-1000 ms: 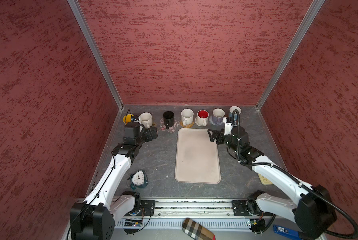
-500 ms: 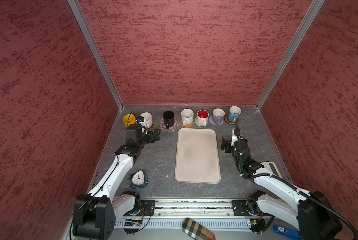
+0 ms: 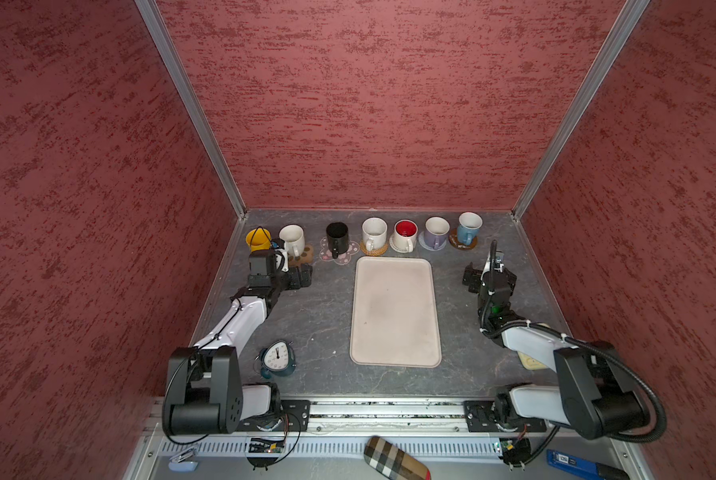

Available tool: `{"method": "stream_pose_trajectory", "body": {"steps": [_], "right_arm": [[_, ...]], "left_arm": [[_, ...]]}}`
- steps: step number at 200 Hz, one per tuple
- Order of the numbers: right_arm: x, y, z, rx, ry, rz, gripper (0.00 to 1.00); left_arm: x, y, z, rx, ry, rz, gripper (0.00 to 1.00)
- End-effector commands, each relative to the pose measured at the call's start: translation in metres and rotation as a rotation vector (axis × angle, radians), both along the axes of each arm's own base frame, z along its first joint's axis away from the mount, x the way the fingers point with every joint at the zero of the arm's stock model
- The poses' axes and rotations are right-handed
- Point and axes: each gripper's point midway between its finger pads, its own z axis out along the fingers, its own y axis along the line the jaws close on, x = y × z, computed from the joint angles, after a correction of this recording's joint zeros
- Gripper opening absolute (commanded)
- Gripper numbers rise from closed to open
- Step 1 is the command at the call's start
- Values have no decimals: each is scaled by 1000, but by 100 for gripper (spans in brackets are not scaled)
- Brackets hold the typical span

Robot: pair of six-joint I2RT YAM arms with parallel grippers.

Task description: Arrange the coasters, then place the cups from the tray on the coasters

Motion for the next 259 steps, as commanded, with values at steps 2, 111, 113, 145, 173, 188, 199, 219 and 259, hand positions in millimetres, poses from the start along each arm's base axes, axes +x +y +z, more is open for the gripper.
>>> {"method": "stream_pose_trajectory", "body": {"steps": [2, 111, 113, 145, 173, 188, 199, 219, 259], "right_arm": [[8, -7, 8, 7, -83, -19, 99], [37, -28, -6, 5, -48, -62, 99], [37, -29, -5, 5, -50, -62, 99], [26, -28, 0, 12, -103, -55, 99], [9, -25, 7, 20, -179, -26, 99], [-6, -23, 13, 21, -240, -2, 99], [-17, -22, 17, 24, -290, 6, 99], [-27, -18, 20, 19, -332, 39, 99], [-37, -11, 24, 0, -377, 73, 99]], "left_arm": [[20, 4, 6, -17, -75, -1, 100], [50, 32, -20, 83, -126, 86, 100], [49, 32, -20, 83, -128, 86, 100], [45, 24, -14, 104, -188, 48, 100], [37, 12, -2, 199, -315, 44, 100], [29, 7, 2, 258, -364, 60, 100], [23, 4, 6, 286, -402, 65, 100], [13, 2, 12, 302, -460, 78, 100], [-9, 5, 19, 302, -577, 119, 100]]}}
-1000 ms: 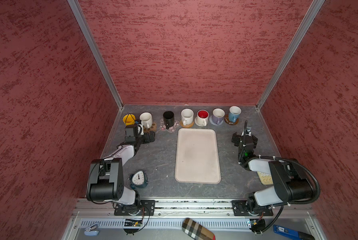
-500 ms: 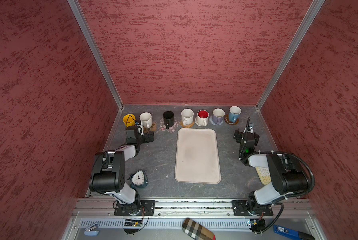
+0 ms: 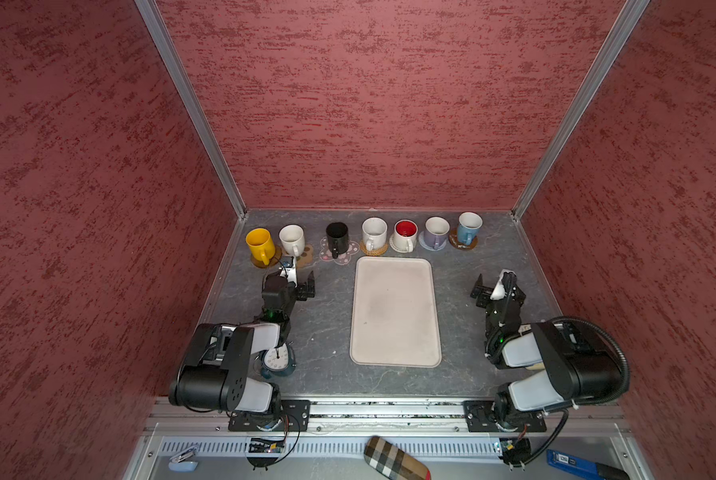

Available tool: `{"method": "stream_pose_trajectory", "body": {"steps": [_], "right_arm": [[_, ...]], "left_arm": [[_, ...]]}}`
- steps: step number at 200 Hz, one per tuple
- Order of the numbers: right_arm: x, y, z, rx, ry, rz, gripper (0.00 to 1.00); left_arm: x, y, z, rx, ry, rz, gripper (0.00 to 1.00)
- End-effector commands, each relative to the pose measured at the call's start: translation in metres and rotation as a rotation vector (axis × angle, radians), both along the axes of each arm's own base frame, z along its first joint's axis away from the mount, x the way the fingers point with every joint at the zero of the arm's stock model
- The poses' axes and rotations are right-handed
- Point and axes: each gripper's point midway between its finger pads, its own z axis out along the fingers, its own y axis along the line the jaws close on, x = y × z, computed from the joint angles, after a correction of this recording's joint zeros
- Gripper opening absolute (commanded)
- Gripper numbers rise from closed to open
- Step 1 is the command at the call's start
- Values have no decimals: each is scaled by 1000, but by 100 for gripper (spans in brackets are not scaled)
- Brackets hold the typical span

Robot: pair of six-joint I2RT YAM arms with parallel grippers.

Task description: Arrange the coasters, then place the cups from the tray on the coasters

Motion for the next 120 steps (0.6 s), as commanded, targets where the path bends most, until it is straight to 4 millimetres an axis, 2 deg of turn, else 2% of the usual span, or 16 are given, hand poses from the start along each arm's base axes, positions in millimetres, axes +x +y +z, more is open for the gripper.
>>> {"method": "stream_pose_trajectory", "body": {"steps": [1, 23, 51, 75, 95, 120], "right_arm": [[-2, 9, 32, -32, -141, 43, 99], [-7, 13, 33, -47, -158, 60, 99], [-11, 21, 32, -64, -160, 99, 99], [-10, 21, 32, -64, -159, 97, 99], [-5, 21, 32, -67, -158, 92, 99], [11, 17, 26, -40, -95, 99, 99]], "left_arm": [[-5, 4, 32, 26, -173, 33, 100], [-17, 7, 34, 46, -246, 85, 100], [-18, 8, 32, 43, -274, 90, 100], [-5, 12, 27, -2, -191, 53, 100], [14, 20, 27, -21, -98, 80, 100], [34, 23, 18, -42, 32, 74, 100]]}}
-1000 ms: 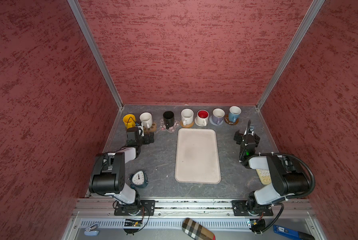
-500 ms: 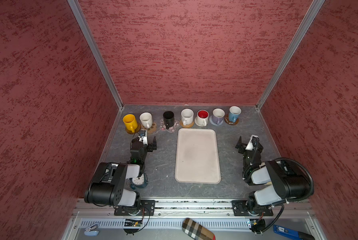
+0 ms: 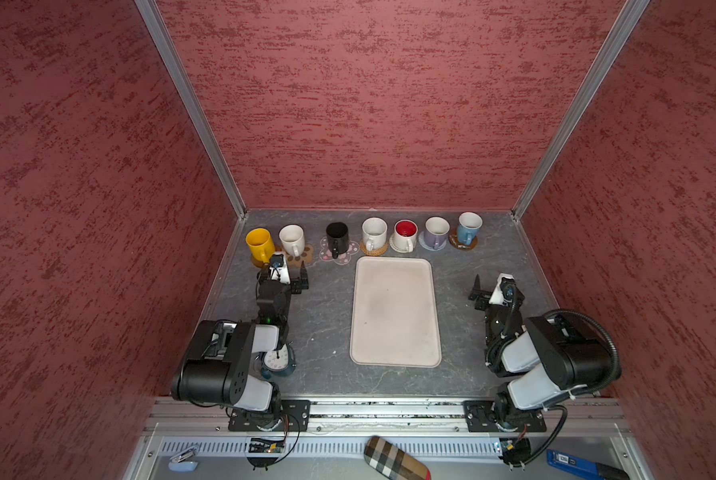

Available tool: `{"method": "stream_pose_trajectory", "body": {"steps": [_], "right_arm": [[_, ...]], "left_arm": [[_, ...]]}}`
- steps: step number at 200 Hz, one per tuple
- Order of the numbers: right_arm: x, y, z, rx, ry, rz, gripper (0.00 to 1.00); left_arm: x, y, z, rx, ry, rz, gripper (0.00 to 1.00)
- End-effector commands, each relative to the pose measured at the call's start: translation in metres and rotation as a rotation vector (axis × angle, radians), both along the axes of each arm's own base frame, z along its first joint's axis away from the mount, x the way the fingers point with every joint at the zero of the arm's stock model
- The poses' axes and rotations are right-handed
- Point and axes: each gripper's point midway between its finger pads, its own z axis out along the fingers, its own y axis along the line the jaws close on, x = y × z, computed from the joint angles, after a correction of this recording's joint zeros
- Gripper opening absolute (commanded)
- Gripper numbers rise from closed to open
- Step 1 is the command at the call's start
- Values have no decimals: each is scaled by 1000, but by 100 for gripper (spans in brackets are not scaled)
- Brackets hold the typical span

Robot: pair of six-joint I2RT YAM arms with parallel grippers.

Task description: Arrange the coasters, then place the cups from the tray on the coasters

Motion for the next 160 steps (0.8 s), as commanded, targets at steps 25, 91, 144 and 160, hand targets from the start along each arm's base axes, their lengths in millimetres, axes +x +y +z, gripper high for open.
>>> {"method": "stream_pose_trajectory", "body": {"steps": [25, 91, 144, 160], "right_arm": [[39, -6, 5, 40, 72, 36, 99], [50, -12, -3, 104, 121, 85, 99], [-1, -9, 13, 69, -86, 75, 99], [2, -9, 13, 64, -77, 64, 99]], "left_arm": [[0, 10, -35, -88, 135, -9, 100], [-6, 4, -40, -86, 102, -40, 100], [-35, -13, -25, 25, -69, -32, 100], [-30, -12, -25, 18, -52, -29, 100]]}}
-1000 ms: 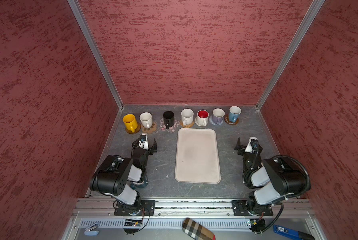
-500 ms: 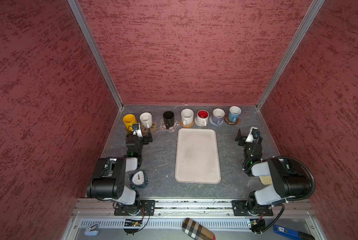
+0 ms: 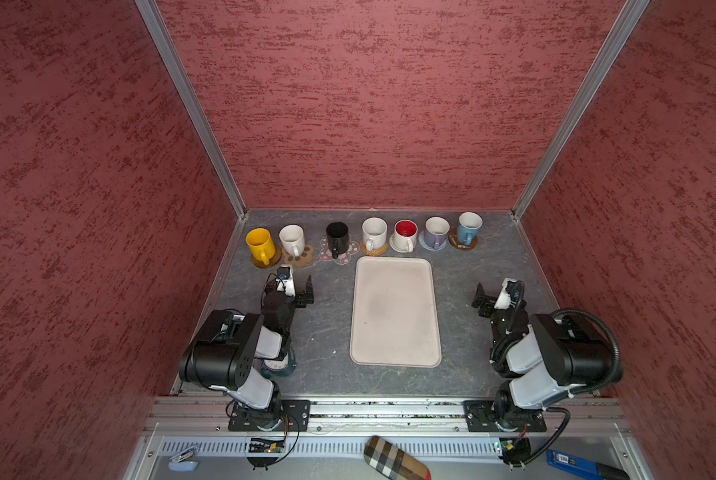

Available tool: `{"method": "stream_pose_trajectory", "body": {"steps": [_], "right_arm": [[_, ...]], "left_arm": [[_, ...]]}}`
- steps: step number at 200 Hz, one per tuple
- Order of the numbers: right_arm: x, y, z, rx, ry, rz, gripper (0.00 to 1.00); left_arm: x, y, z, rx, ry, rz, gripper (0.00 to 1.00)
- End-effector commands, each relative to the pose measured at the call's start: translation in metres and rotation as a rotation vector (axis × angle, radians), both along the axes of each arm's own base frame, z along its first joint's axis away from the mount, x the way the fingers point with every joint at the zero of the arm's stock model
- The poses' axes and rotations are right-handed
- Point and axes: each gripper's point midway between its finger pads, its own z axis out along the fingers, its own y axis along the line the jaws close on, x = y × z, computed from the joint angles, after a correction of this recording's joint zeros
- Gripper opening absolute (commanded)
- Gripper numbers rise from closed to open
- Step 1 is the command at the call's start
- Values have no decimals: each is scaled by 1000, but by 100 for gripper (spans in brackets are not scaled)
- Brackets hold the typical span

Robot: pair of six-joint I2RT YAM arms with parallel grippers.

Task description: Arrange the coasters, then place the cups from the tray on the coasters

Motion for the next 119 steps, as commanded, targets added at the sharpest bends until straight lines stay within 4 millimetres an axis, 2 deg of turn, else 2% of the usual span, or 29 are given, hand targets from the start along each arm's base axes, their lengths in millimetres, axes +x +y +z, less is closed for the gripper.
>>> {"method": "stream_pose_trajectory", "body": {"steps": [1, 11, 21, 36, 64, 119], "right_arm": [[9, 4, 48, -35, -182, 8, 99], [15, 4, 46, -37, -161, 9, 99], [29, 3, 41, -32, -111, 6, 99], [56, 4, 27, -22, 14, 19, 99], [55, -1, 28, -11, 4, 14, 99], [53, 4, 29, -18, -3, 34, 99]], "left_arm": [[10, 6, 30, 17, -111, 32, 100], [22, 14, 28, -8, -57, 53, 100], [37, 21, 17, -67, 52, 22, 100], [38, 24, 16, -131, 62, -29, 100], [38, 23, 16, -112, 67, -15, 100], [38, 21, 15, -93, 62, -1, 100]]}}
